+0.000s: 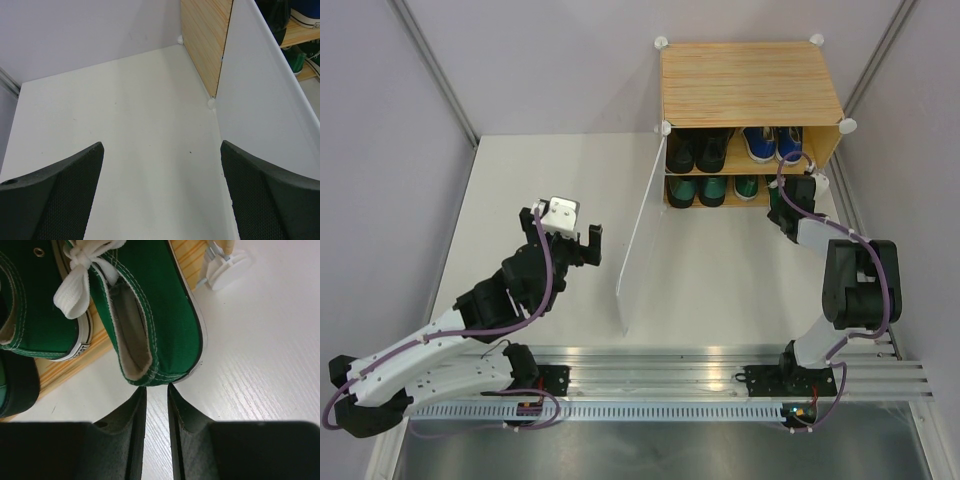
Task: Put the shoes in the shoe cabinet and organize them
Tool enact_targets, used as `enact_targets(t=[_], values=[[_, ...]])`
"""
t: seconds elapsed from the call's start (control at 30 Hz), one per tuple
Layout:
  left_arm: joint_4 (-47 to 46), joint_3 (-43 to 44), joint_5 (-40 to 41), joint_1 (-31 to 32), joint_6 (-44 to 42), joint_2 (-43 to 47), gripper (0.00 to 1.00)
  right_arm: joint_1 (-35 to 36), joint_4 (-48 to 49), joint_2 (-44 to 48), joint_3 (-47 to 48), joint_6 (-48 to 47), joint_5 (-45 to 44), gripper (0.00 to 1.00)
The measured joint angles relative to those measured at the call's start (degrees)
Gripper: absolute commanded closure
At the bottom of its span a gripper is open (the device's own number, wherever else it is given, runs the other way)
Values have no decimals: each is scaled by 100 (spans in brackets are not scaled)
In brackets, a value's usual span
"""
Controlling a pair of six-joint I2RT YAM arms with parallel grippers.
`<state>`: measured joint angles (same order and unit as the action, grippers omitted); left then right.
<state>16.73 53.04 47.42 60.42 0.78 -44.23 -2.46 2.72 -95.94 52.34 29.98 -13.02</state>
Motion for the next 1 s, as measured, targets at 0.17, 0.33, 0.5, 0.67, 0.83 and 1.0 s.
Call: enact_targets(t=[0.17, 0.33, 0.5, 0.67, 0.83, 1.0], values=[[31, 0, -2, 0, -2, 0, 0, 0, 114, 55, -22, -52, 105, 72], [48, 0, -2, 0, -2, 0, 0, 0, 286, 361, -256, -68, 114, 69], [61, 0, -9, 0, -2, -2, 0, 0, 459, 1014, -785, -57, 63, 66], [72, 0, -39, 0, -2, -2, 0, -4, 501, 1379, -1281, 42, -114, 71], [74, 0, -101, 0, -2, -13, 0, -76, 509, 1117, -1340, 175, -216, 77], [76, 0, -107, 0, -2, -13, 1, -133, 629, 662, -1290, 245, -262, 77]])
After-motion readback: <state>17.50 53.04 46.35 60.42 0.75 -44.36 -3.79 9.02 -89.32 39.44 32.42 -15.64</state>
